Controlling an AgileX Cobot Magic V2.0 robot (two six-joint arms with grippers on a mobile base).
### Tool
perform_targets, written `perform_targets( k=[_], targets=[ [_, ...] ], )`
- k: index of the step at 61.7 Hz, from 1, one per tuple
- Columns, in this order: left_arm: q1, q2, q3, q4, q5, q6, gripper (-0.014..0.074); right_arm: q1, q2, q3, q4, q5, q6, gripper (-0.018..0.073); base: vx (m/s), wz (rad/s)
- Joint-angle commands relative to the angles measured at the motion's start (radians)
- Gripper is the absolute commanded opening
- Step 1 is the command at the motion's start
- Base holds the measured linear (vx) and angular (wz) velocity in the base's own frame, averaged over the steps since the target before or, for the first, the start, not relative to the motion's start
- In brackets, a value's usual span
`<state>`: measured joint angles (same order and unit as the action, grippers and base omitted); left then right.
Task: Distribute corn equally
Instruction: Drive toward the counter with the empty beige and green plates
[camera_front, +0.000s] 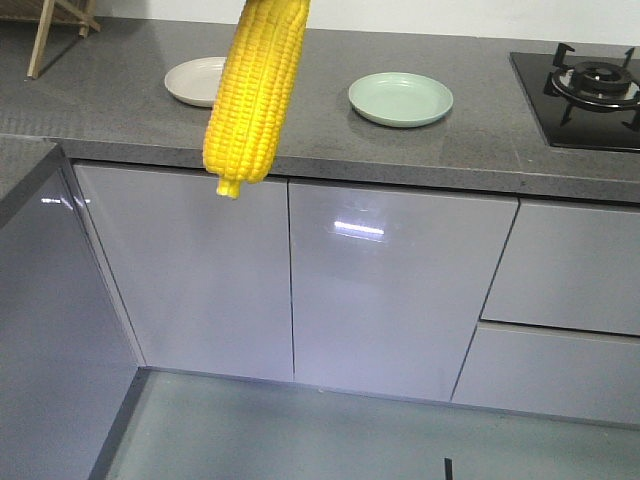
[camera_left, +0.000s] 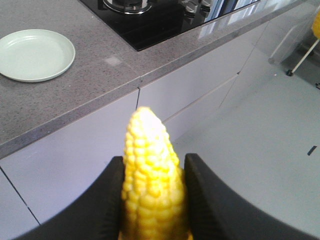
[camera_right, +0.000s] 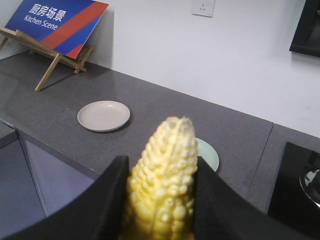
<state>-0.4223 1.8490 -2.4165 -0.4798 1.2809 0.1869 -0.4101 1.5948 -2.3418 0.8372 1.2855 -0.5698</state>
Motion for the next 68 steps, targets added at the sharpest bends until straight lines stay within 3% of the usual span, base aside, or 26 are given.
perform_targets(
  k=[1,68],
  targets=[
    [-0.004,-0.049,-0.022,-0.030,-0.028,-0.006,-0.0006,-0.005,-0.026,-0.016,0.034,0.000,0.001,-0.0006,0.03,0.12],
    [-0.004,-0.049,-0.022,-0.030,-0.028,-0.006,-0.0006,-0.005,-0.026,-0.016,0.034,0.000,0.001,-0.0006,0.04,0.01]
  ],
)
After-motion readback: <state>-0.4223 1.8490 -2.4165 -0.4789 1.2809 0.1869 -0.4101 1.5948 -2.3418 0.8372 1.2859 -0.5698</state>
